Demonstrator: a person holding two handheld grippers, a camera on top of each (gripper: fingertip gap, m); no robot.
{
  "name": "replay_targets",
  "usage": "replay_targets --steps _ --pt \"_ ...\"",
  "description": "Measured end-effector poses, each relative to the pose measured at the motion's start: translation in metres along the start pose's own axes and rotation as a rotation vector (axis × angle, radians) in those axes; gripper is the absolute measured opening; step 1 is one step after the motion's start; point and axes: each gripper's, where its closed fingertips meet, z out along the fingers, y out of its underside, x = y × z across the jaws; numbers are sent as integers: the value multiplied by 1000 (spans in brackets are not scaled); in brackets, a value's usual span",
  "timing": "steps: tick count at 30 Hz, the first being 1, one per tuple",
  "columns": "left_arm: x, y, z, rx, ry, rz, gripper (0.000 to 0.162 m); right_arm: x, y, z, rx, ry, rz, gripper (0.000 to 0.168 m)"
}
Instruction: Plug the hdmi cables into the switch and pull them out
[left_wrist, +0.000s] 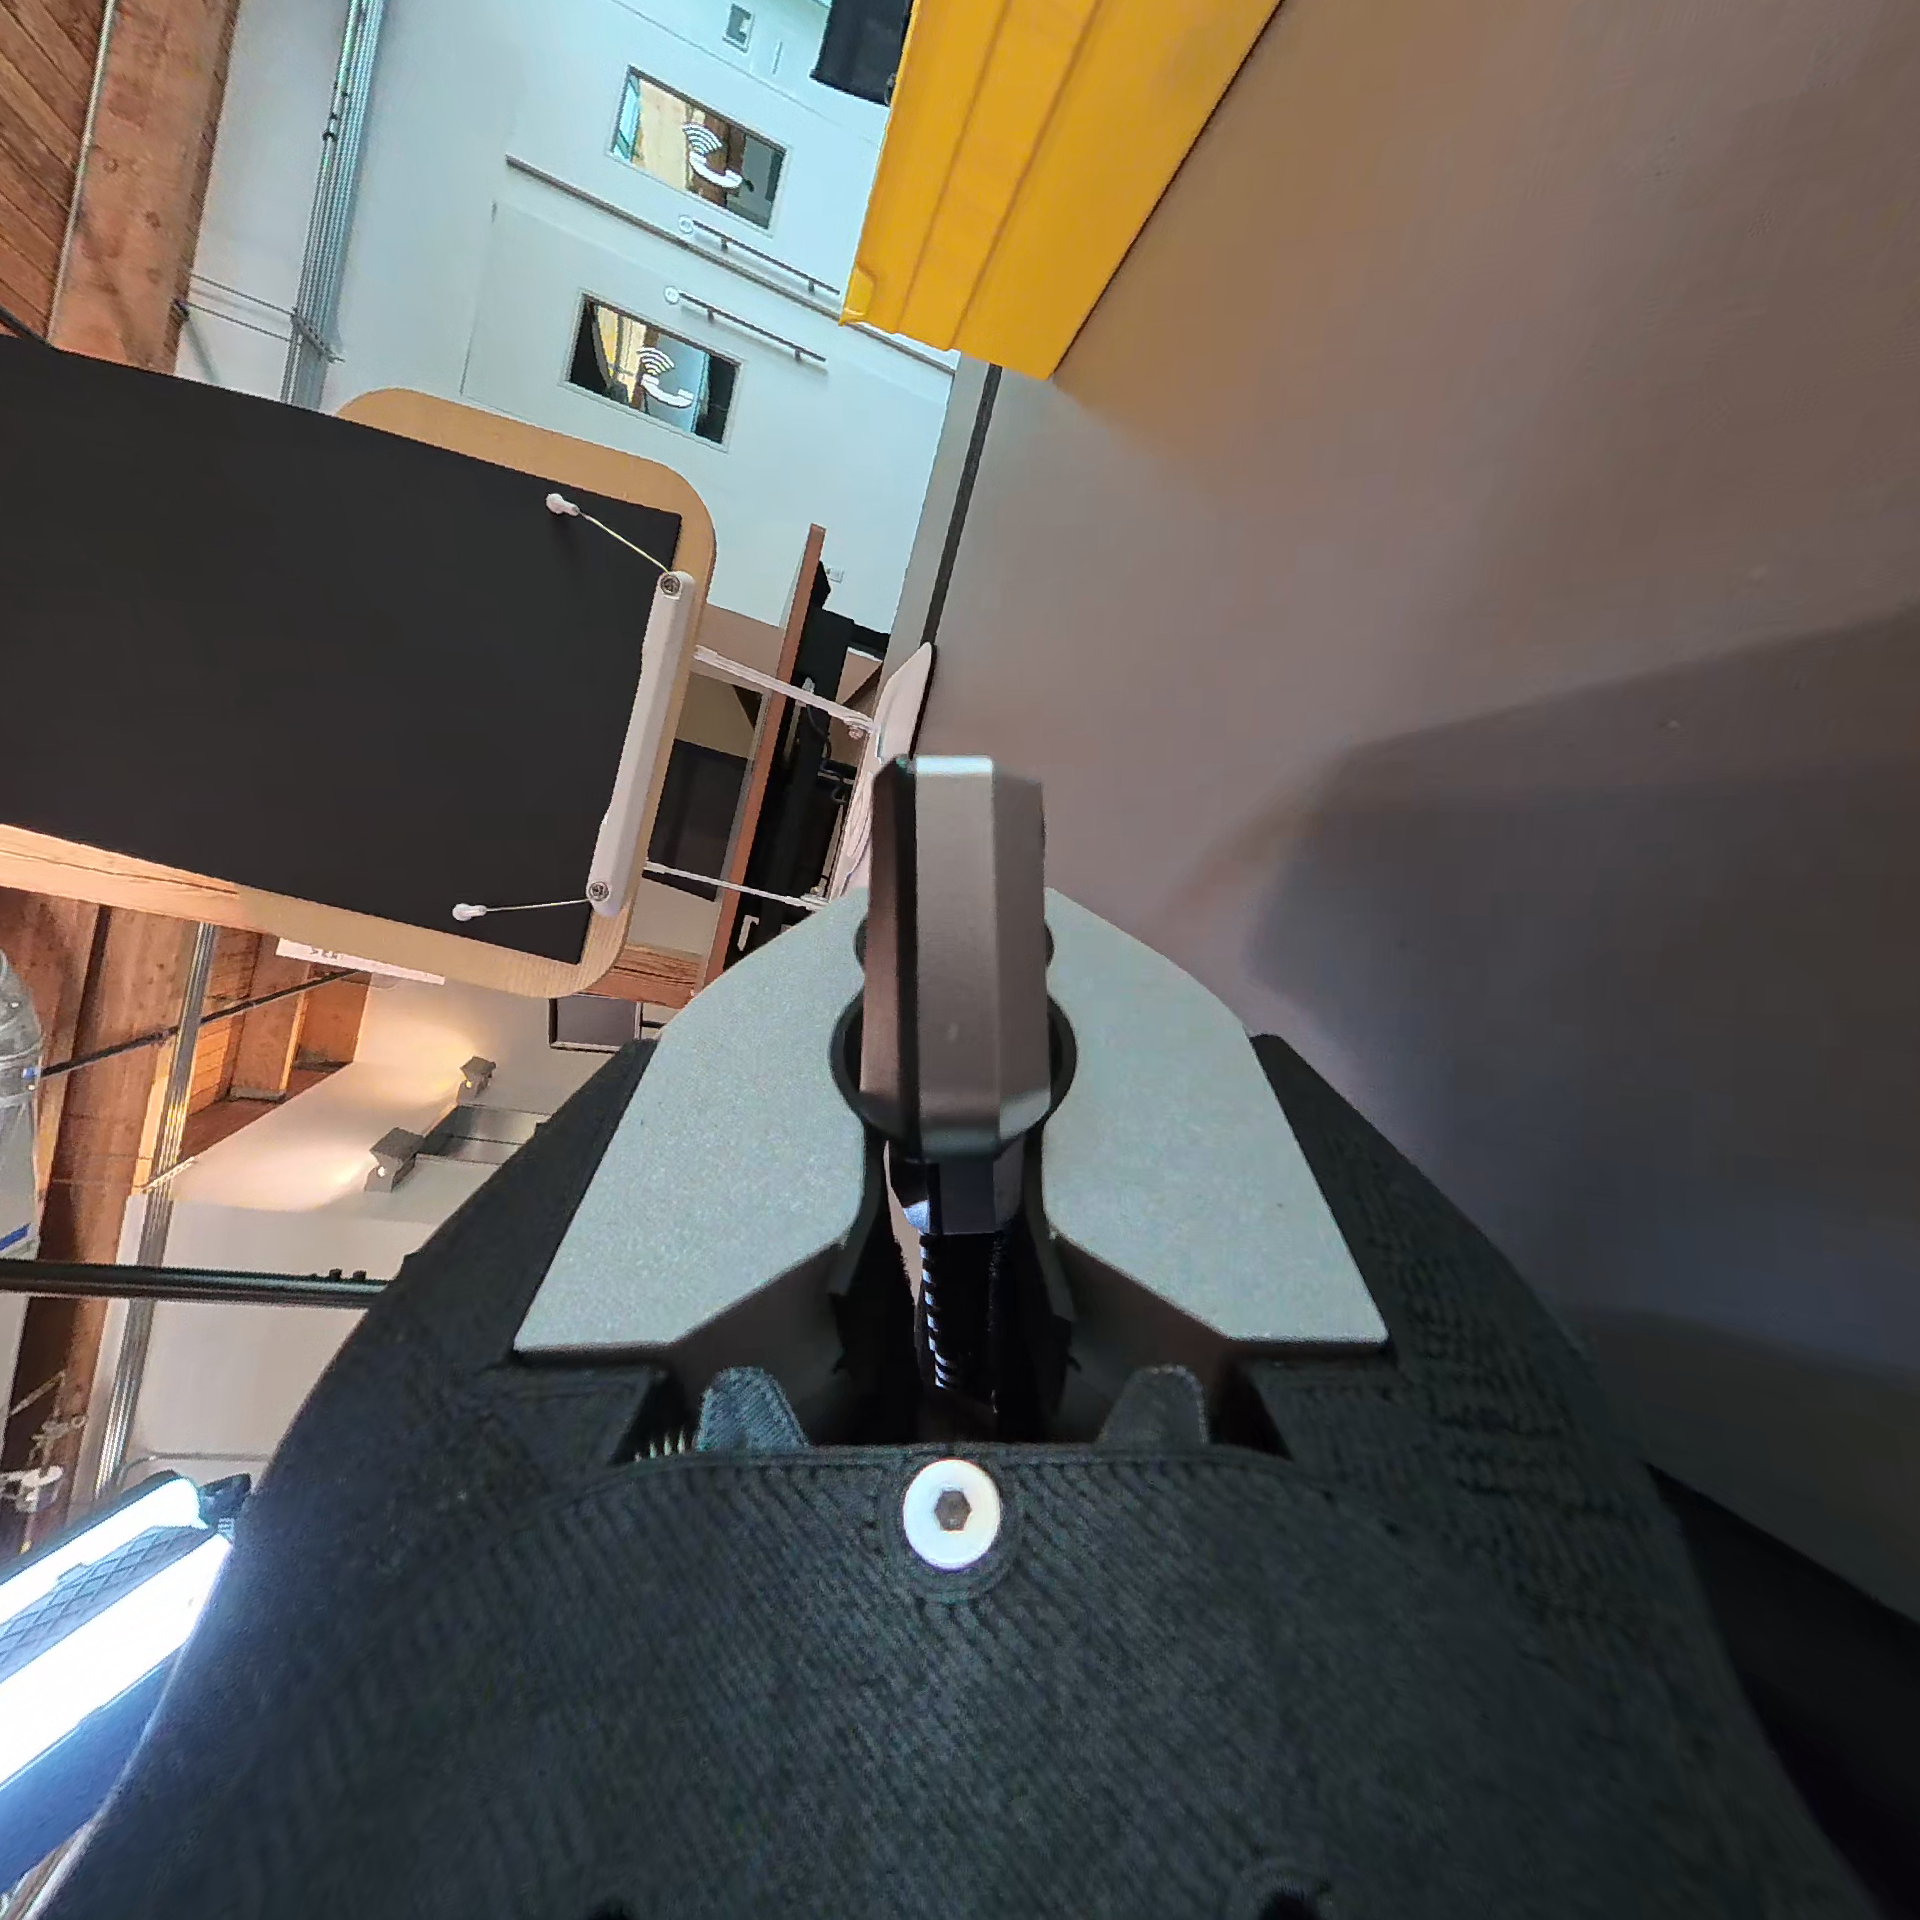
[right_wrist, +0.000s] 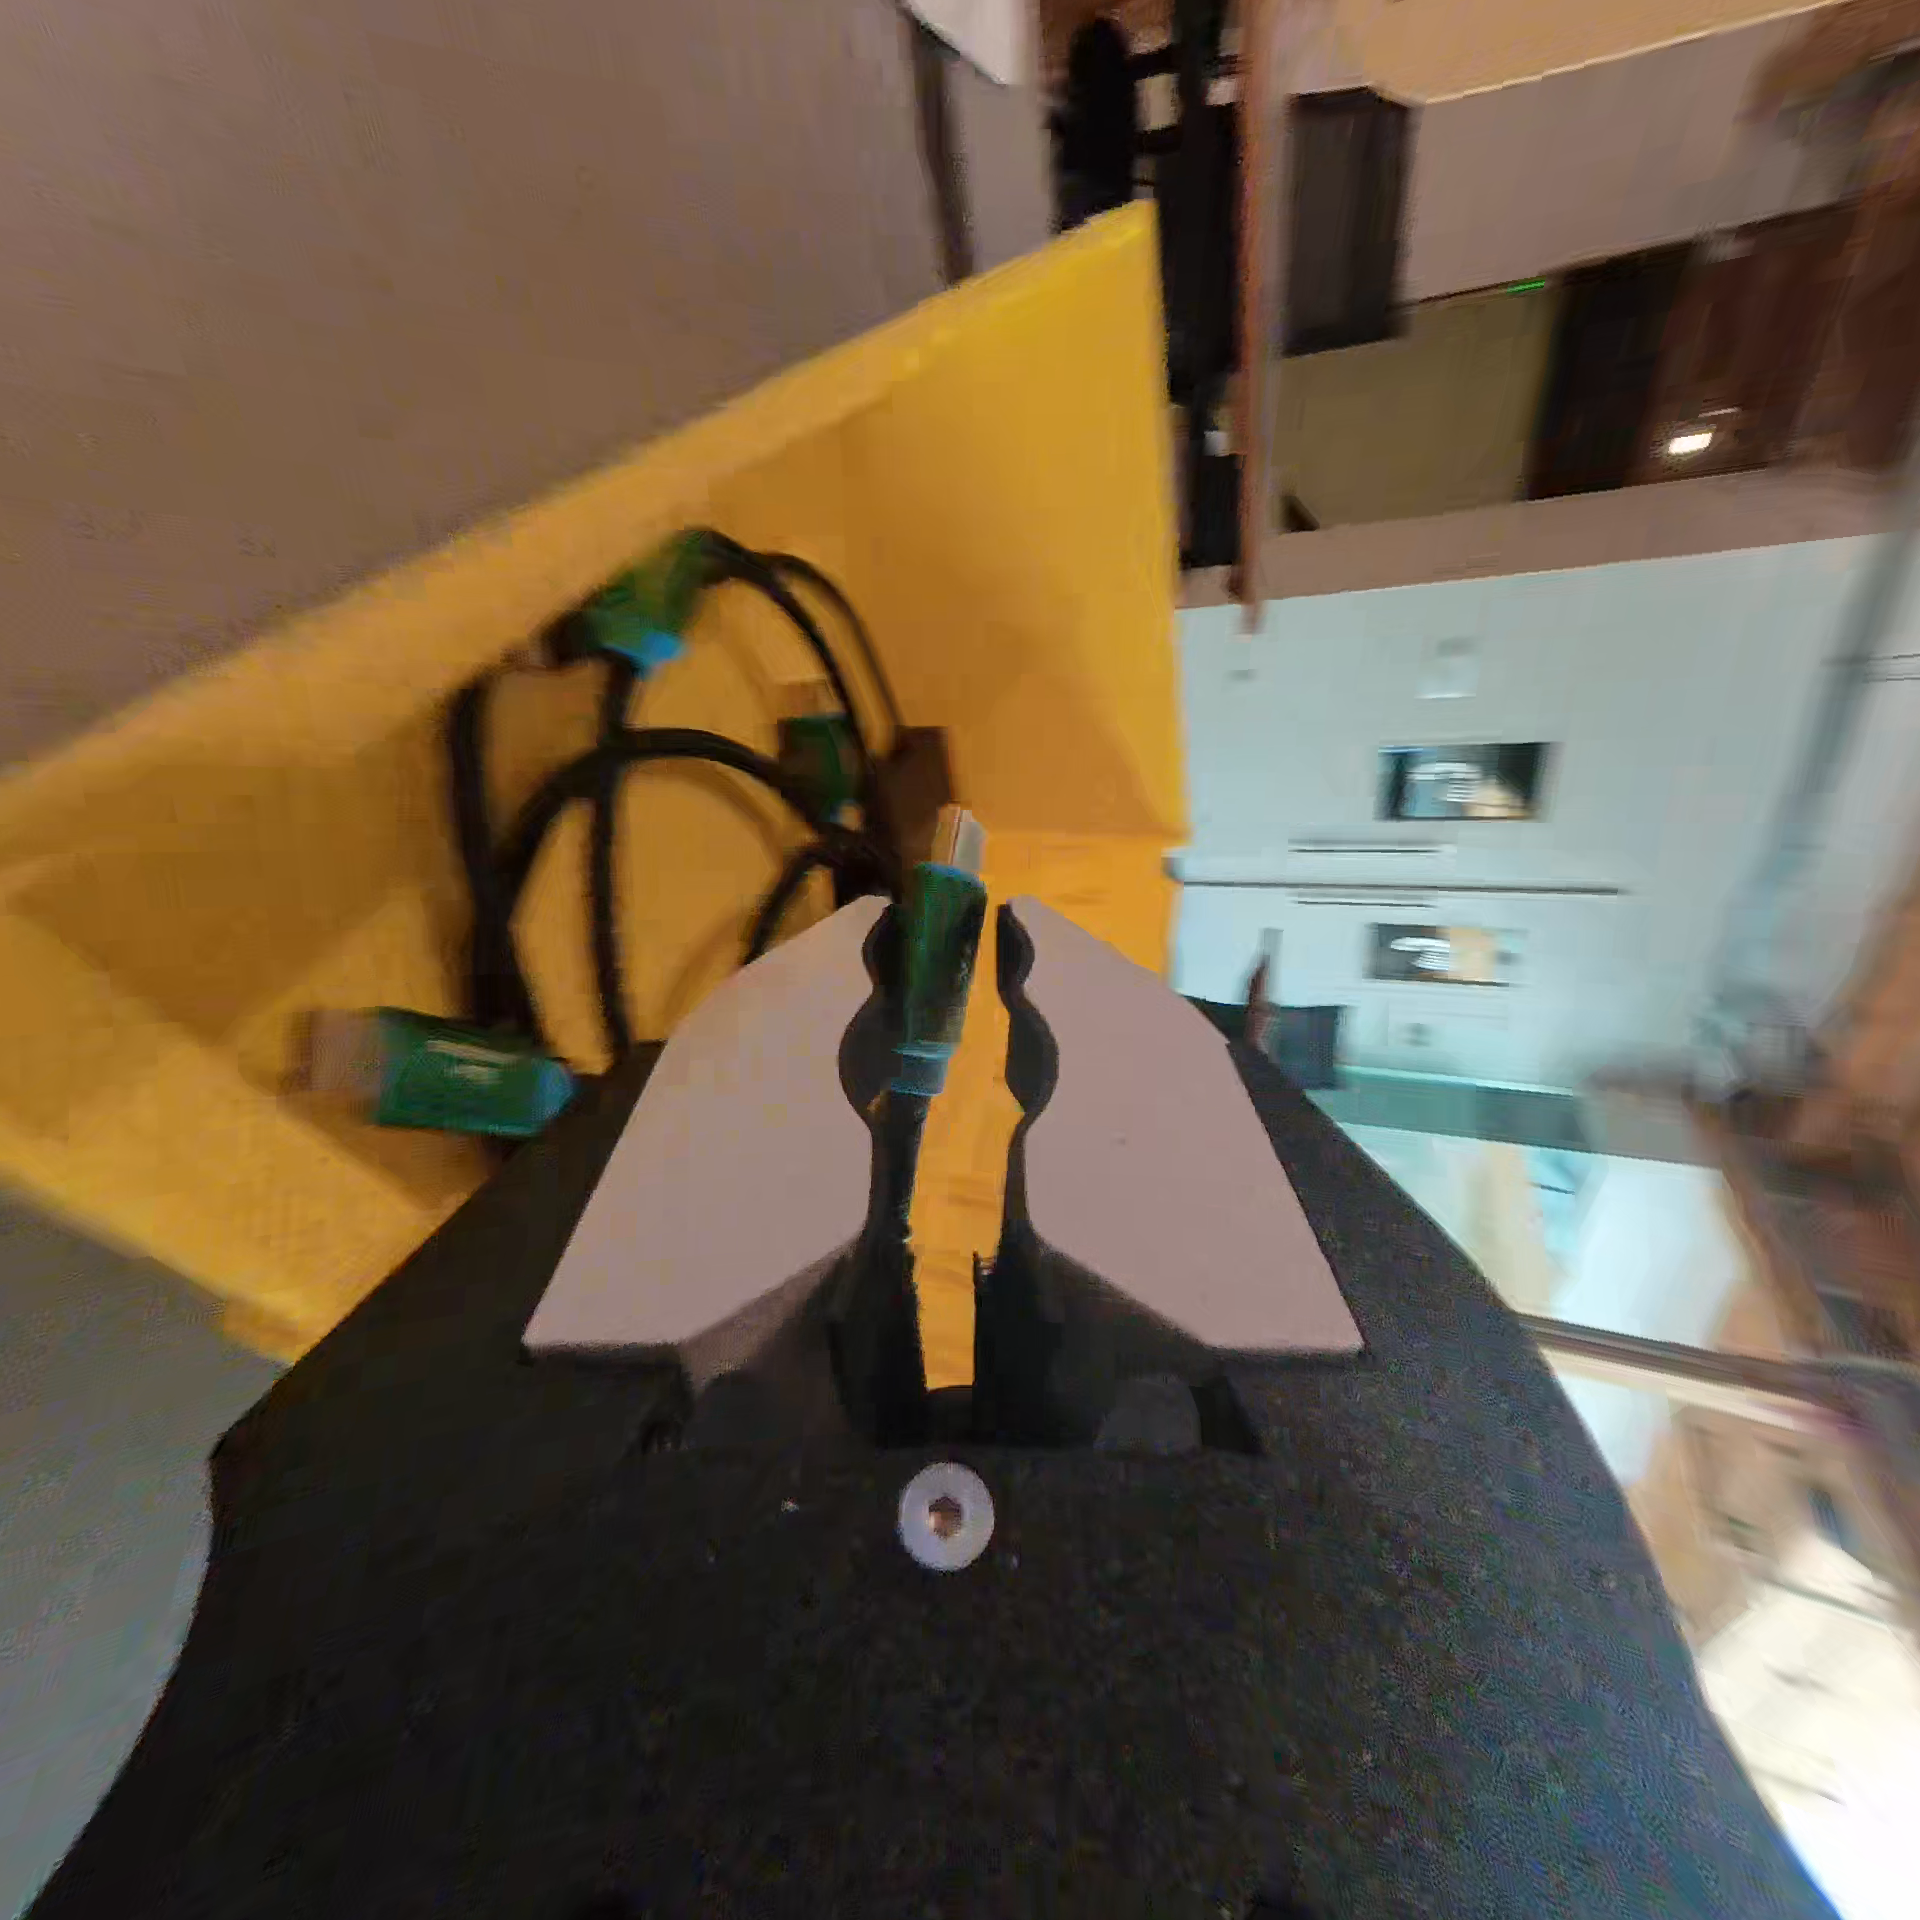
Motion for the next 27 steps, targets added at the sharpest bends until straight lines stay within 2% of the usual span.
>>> replay_targets --steps 1,3,4,7,9,11,14,16,20,21,23,25,27 --pt "1 0 0 -1 3 -2 22 -21 -2 3 25 -127 103 32" --pt "2 0 1 -2 11 -4 22 -31 -8 1 77 -261 357 58" --pt "2 0 1 -2 13 -3 22 -24 -10 -2 114 -277 461 59" --pt "2 0 1 -2 14 -4 22 13 -20 -19 289 -239 654 49" --pt "1 0 1 -4 11 -11 22 31 -16 -31 331 -201 717 37" --pt "0 1 0 -4 7 -19 22 25 -2 -36 249 -235 726 25" --pt "0 0 0 0 6 -24 22 -15 28 -39 -6 -383 688 24" --pt "0 0 0 1 8 -22 22 -39 34 -39 -78 -457 676 24" --pt "0 -1 0 7 9 -34 22 -47 41 -27 -148 -410 651 23" --pt "-1 -2 -1 11 9 -47 22 -39 36 -29 -127 -377 661 23" --pt "-3 -2 -1 24 4 -78 22 -13 -1 -38 62 -303 680 24" --pt "-6 -4 -2 47 4 -123 22 14 -60 -64 346 -238 648 31" --pt "-9 -8 -3 80 6 -171 22 20 -125 -92 602 -252 550 34"
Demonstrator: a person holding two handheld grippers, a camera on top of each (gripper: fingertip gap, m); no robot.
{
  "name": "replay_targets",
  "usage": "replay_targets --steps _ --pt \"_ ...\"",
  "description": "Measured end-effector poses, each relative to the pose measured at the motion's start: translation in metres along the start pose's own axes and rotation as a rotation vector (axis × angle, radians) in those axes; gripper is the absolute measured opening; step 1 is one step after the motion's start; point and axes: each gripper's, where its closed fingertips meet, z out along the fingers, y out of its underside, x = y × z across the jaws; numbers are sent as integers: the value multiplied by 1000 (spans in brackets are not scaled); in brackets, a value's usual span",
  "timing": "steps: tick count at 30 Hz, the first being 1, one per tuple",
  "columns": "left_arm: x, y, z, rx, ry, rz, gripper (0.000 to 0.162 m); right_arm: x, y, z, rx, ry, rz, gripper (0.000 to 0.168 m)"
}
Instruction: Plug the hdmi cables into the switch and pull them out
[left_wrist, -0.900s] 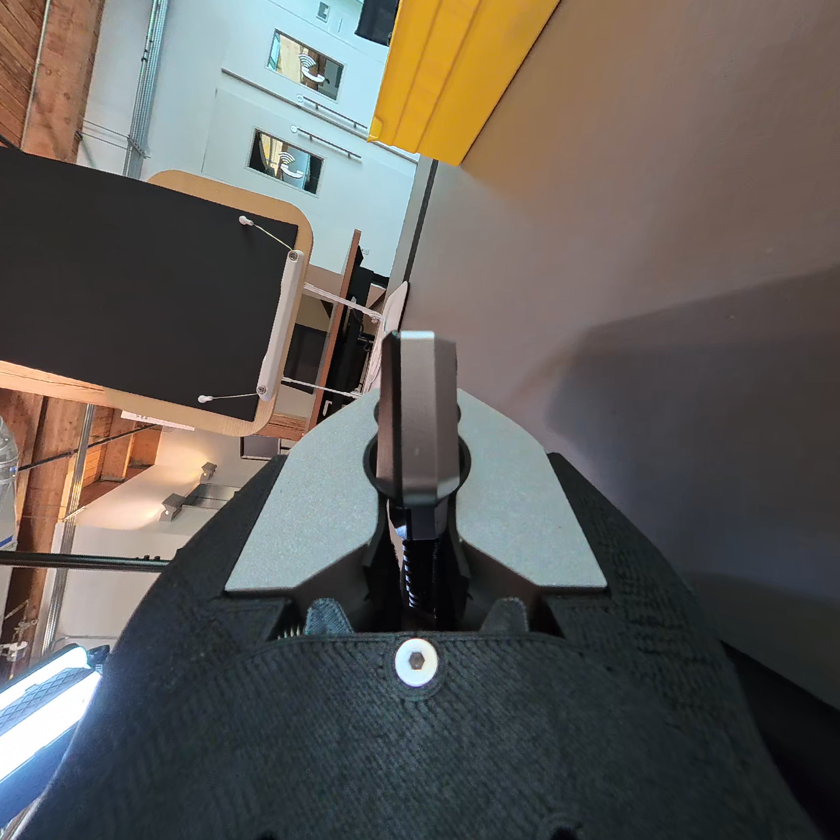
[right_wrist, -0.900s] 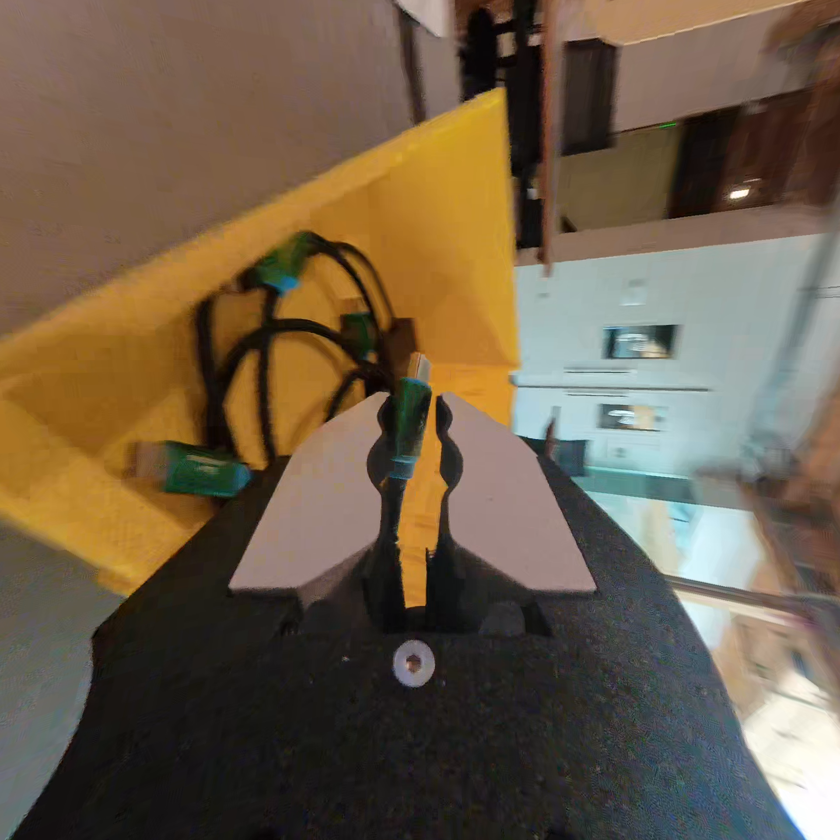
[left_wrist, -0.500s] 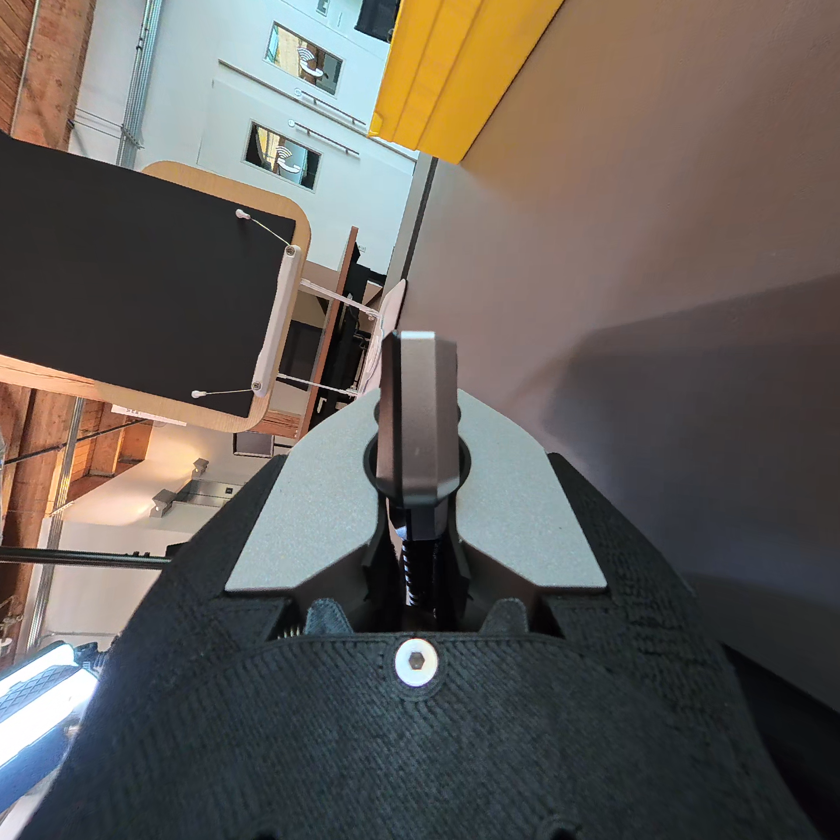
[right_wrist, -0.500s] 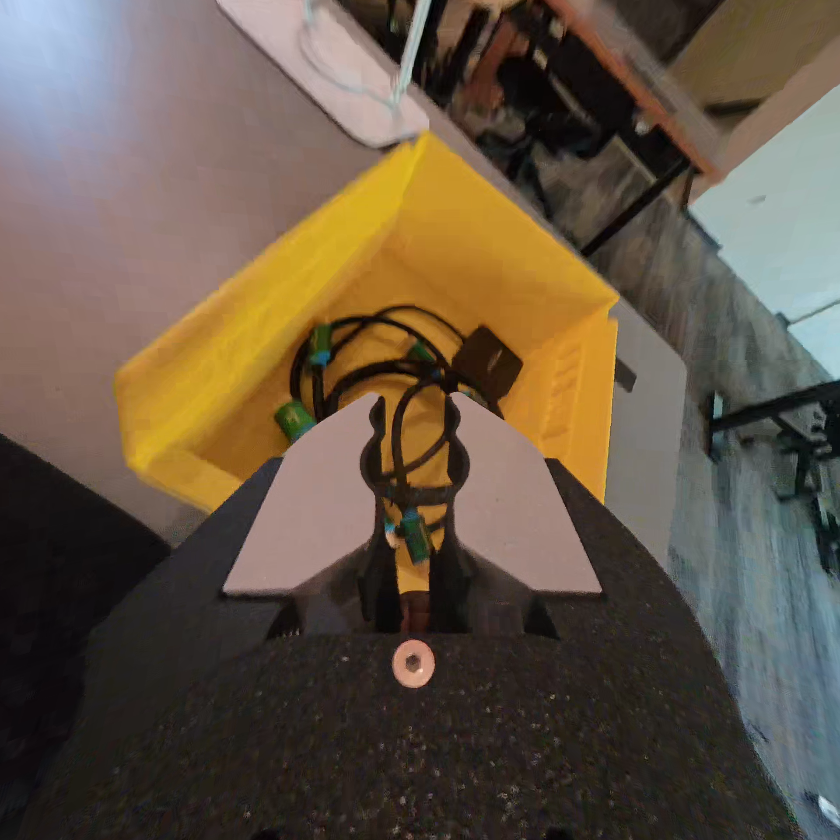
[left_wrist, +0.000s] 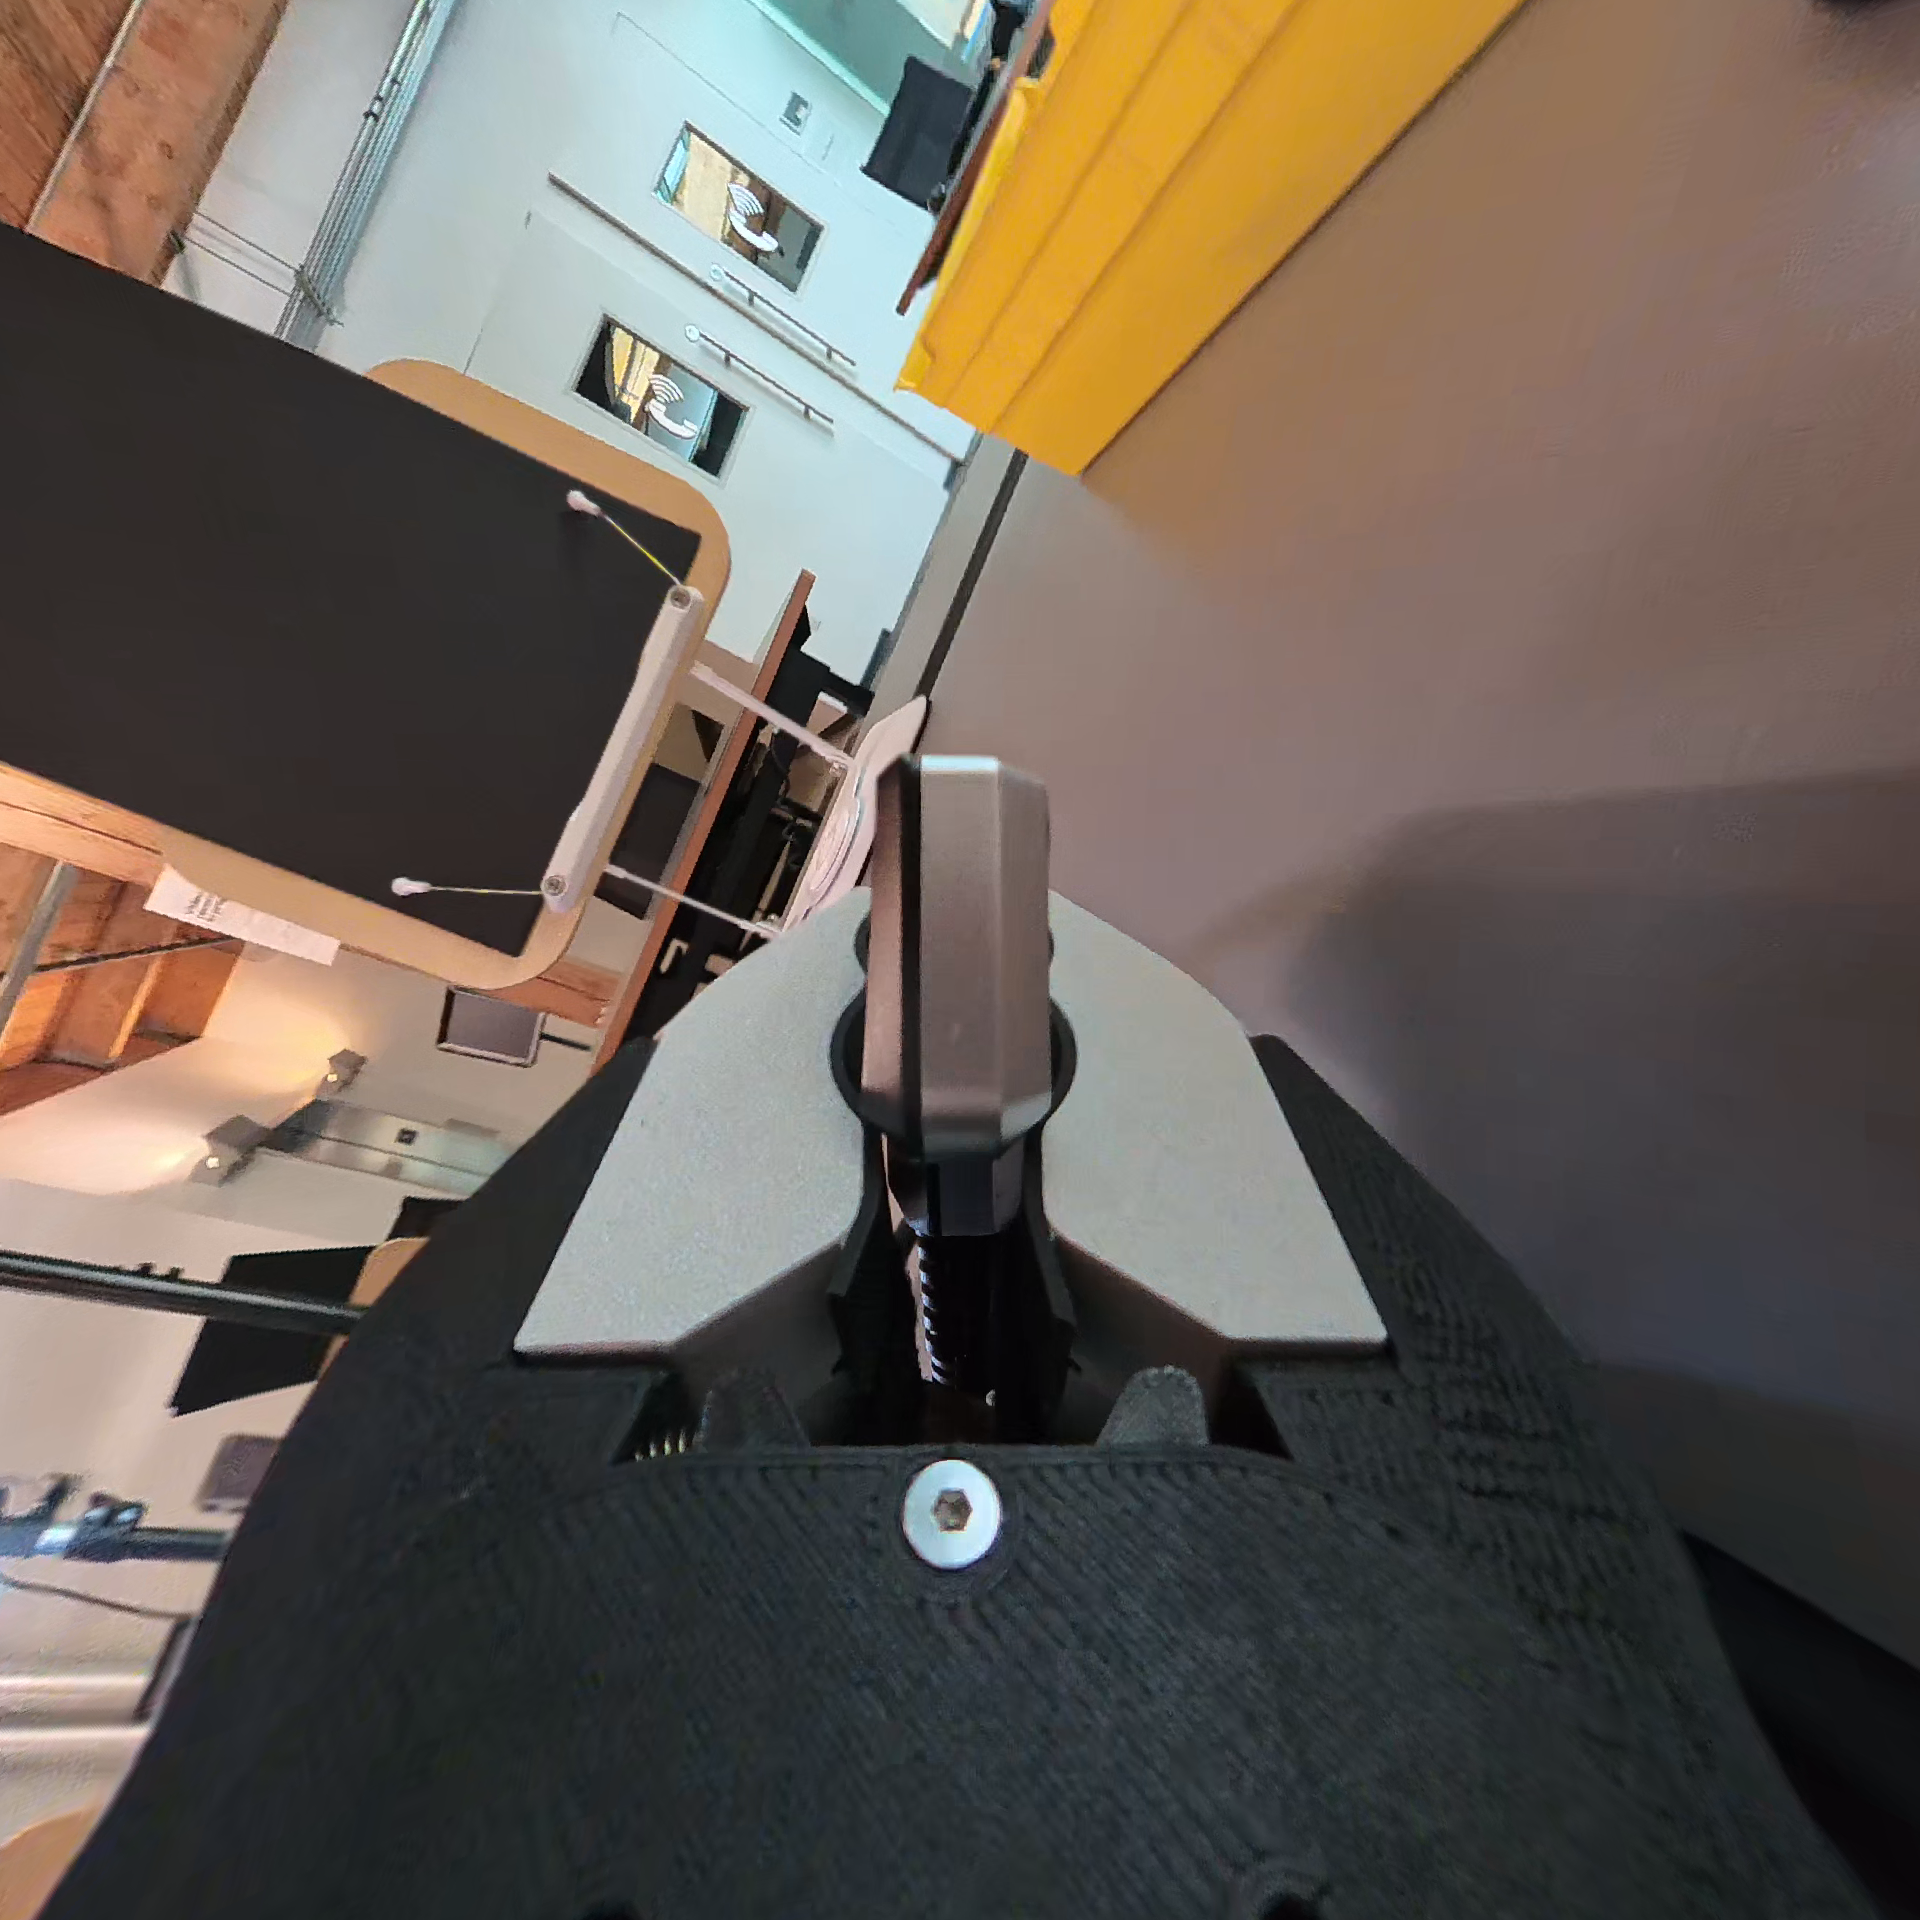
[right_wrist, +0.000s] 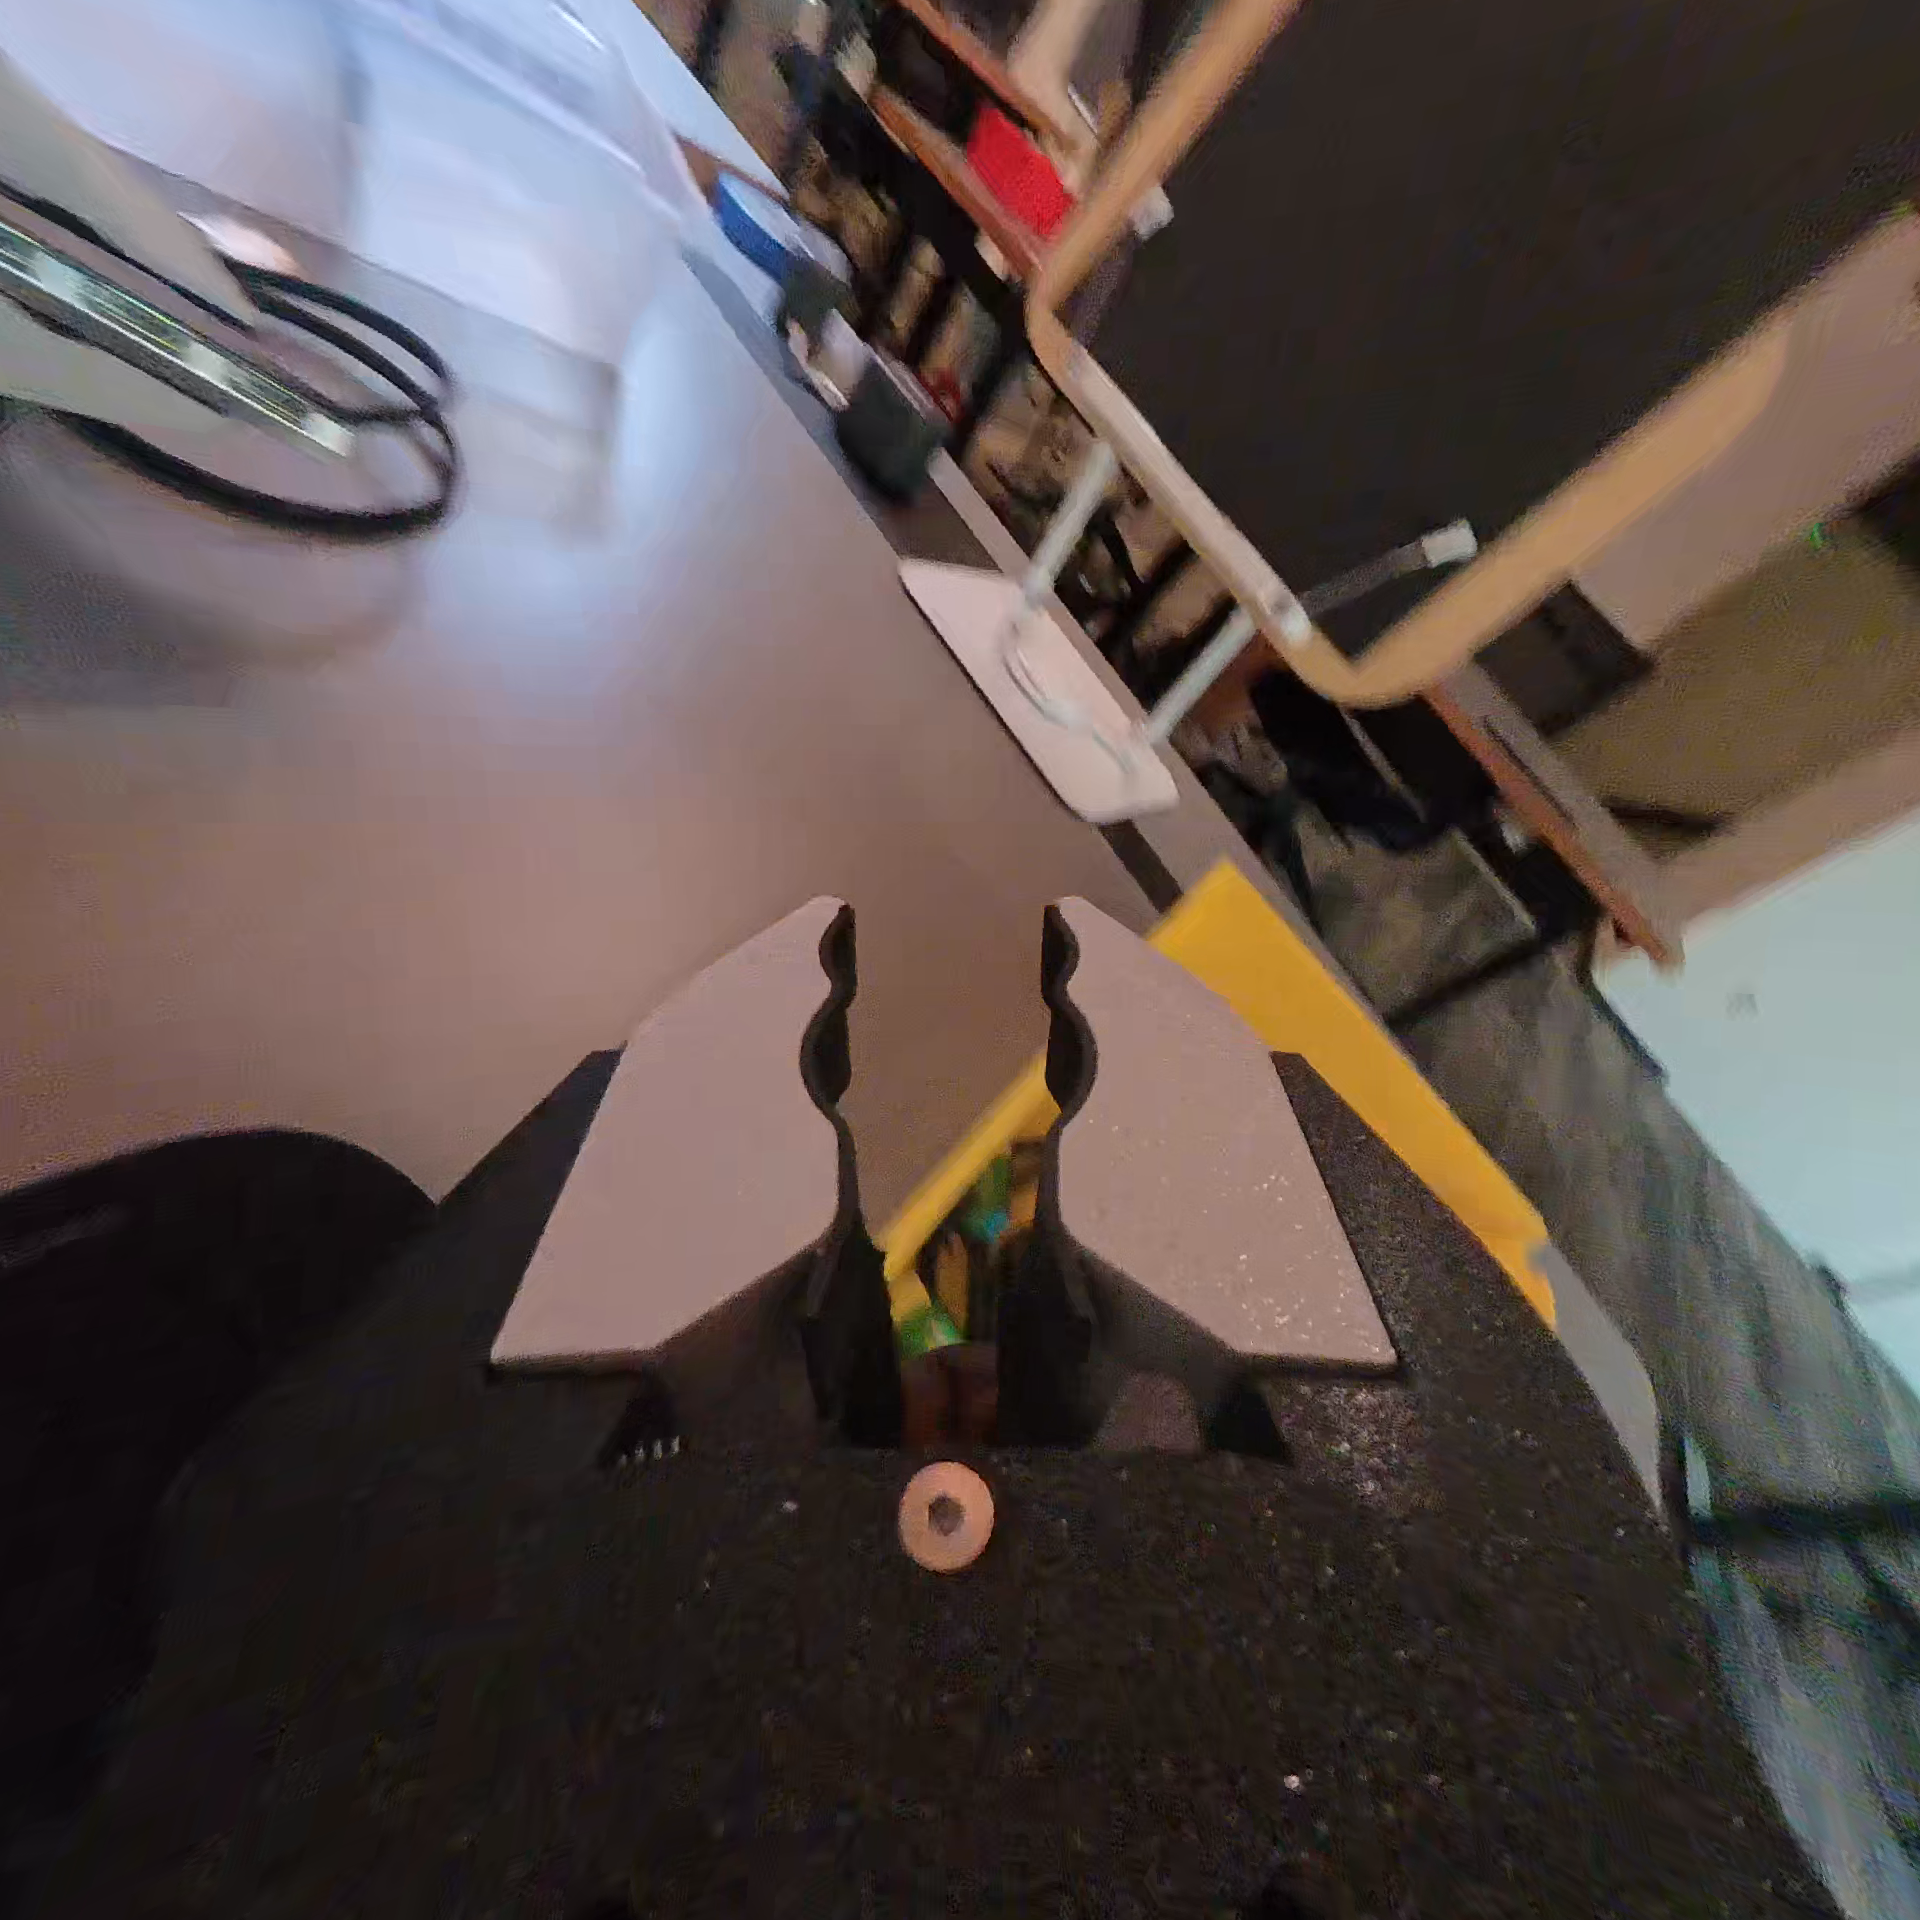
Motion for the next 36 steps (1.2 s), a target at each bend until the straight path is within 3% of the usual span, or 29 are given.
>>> replay_targets --steps 2,4,8,10,13,16,17,19,25,27,28,30,33,36 --pt "-2 -5 -2 42 2 -35 22 -50 -42 20 141 -170 -124 34" --pt "-3 -11 -5 87 11 -58 22 -100 -60 45 173 -302 -262 37" --pt "3 -18 -8 136 51 -65 23 -173 -91 85 293 -386 -594 38" --pt "5 -27 -13 200 72 -66 23 -190 -90 104 254 -405 -730 40" --pt "5 -40 -21 289 90 -97 24 -199 -68 129 155 -496 -831 63" --pt "7 -50 -28 363 128 -111 23 -218 -47 141 91 -688 -777 107" --pt "9 -54 -31 392 141 -112 23 -221 -43 145 67 -732 -761 104" --pt "12 -59 -35 430 166 -110 23 -227 -47 147 106 -830 -729 113" --pt "14 -63 -40 470 194 -119 22 -245 -29 146 -120 -1189 -515 84" --pt "14 -58 -37 434 184 -105 23 -252 -25 139 -219 -1313 -425 59" --pt "15 -55 -35 411 179 -88 23 -253 -26 138 -194 -1324 -435 30" --pt "15 -50 -31 373 163 -73 22 -254 -27 136 -129 -1313 -487 6" --pt "11 -43 -26 325 142 -70 23 -252 -30 138 -58 -1237 -457 7" --pt "3 -39 -25 303 84 -76 27 -237 -55 136 79 -1113 -302 6"
